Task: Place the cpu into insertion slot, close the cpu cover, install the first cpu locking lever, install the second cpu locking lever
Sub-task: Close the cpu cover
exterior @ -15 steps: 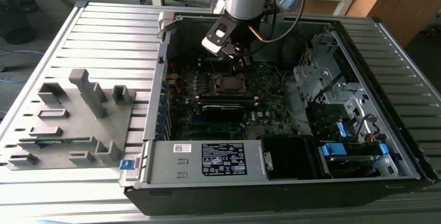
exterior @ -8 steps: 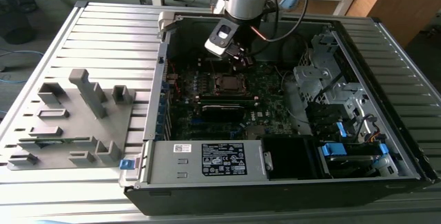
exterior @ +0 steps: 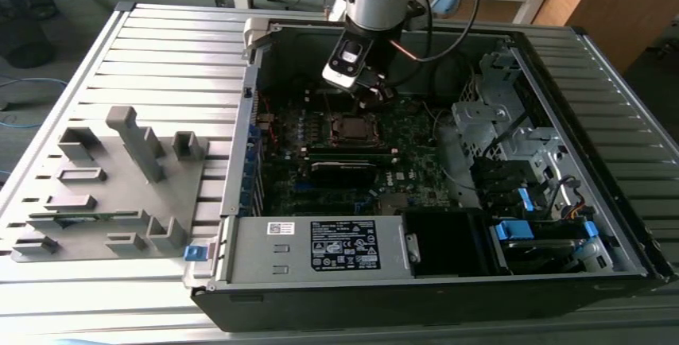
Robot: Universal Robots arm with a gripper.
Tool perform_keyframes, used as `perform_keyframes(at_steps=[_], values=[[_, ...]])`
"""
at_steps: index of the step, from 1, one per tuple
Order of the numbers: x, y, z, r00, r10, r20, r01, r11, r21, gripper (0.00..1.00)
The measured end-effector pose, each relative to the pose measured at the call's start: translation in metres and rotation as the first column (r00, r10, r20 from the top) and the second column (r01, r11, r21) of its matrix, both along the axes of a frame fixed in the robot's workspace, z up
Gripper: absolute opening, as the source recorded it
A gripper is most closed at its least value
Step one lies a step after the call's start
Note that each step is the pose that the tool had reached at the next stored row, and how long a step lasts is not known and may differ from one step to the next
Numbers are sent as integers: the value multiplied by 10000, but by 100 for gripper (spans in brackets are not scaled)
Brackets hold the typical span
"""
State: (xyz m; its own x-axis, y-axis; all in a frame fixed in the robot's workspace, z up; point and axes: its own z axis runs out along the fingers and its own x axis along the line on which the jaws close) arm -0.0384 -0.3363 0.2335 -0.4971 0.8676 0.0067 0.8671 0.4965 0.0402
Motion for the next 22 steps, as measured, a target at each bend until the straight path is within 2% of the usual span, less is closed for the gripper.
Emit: perform_keyframes(at_steps=[4,7,10,12,15,17,19,22], values=[[0,0,-1,9977,678,0,-678,9977,0,11],[0,0,-2,9932,1160,0,-1160,9932,0,11],[0,0,-2,9899,1420,0,-1420,9899,0,11],[0,0,-2,9855,1697,0,-1697,9855,1,11],[0,0,-3,9760,2179,0,-2179,9760,0,11],[0,0,-4,9684,2494,1,-2494,9684,0,11],[0,0,-4,9598,2805,0,-2805,9598,0,11],[0,0,-5,9448,3276,0,-3276,9448,0,11]])
